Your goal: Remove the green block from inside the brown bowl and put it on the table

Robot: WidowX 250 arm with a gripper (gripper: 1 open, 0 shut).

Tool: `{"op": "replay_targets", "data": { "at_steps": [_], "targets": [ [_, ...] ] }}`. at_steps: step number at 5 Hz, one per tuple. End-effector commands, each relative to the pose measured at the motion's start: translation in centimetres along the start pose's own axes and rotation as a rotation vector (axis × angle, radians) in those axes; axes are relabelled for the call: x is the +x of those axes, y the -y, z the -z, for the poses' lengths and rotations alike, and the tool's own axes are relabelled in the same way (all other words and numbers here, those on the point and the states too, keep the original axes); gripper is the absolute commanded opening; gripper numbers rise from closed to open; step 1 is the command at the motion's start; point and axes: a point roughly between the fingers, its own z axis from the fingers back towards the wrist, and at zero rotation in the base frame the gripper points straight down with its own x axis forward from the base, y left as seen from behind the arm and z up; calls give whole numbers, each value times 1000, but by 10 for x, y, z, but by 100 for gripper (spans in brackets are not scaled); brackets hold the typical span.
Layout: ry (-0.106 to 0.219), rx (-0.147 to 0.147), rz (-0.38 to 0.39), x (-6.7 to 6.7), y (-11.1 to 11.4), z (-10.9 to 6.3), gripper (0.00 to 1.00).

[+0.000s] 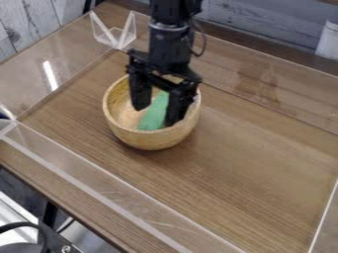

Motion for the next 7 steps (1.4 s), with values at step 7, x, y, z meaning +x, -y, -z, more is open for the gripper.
{"op": "replay_targets", "data": {
  "at_steps": [7],
  "targets": [
    [121, 7, 42, 25, 2, 0, 100]
  ]
}}
